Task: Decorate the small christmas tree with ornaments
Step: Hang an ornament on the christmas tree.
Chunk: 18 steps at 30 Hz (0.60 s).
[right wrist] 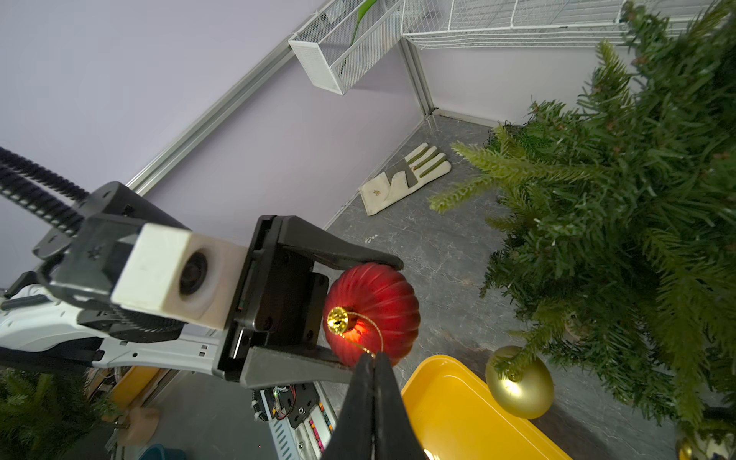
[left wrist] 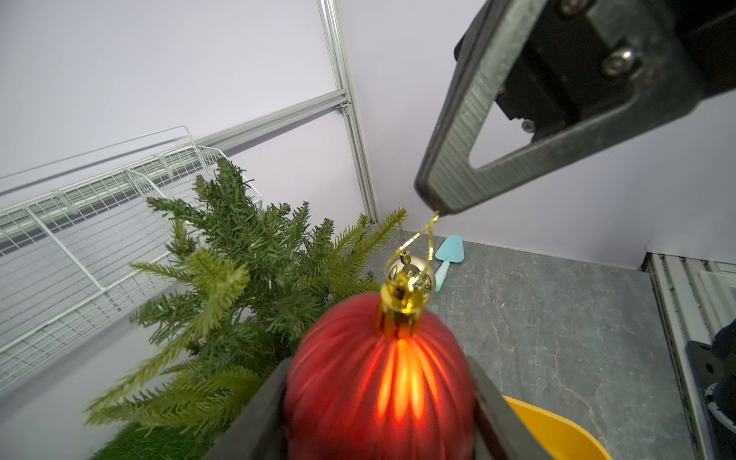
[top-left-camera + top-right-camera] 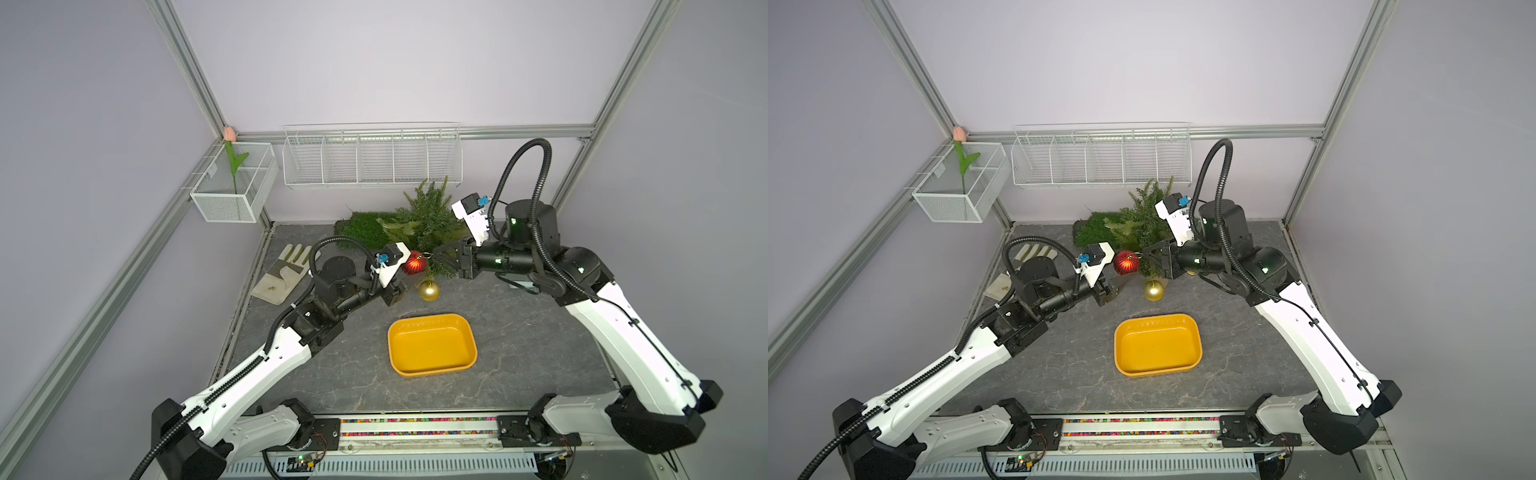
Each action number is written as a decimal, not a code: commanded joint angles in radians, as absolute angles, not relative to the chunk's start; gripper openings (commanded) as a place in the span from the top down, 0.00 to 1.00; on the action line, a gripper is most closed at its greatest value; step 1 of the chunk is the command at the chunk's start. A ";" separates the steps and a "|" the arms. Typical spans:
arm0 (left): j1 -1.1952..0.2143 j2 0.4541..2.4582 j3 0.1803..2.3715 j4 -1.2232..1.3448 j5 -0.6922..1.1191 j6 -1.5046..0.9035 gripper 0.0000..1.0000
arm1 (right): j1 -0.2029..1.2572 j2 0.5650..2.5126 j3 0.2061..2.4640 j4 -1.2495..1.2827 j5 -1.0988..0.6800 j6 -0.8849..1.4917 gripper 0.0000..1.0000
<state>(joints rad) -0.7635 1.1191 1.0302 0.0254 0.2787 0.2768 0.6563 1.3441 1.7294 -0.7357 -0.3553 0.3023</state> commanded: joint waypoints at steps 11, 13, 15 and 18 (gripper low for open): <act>-0.707 1.229 1.153 -0.082 0.266 0.303 0.61 | 0.613 1.447 1.818 -0.648 -0.376 0.251 0.93; -0.693 1.235 1.157 -0.076 0.277 0.290 0.61 | 0.611 1.464 1.831 -0.640 -0.380 0.250 0.93; -0.679 1.240 1.160 -0.078 0.284 0.277 0.62 | 0.610 1.484 1.845 -0.632 -0.382 0.248 0.93; -0.662 1.234 1.158 -0.079 0.288 0.266 0.64 | 0.609 1.512 1.866 -0.627 -0.394 0.247 0.93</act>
<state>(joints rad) -0.6754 1.2358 1.1210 -0.0814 0.2691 0.2882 0.6155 1.4929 1.8332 -0.6640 -0.3679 0.2657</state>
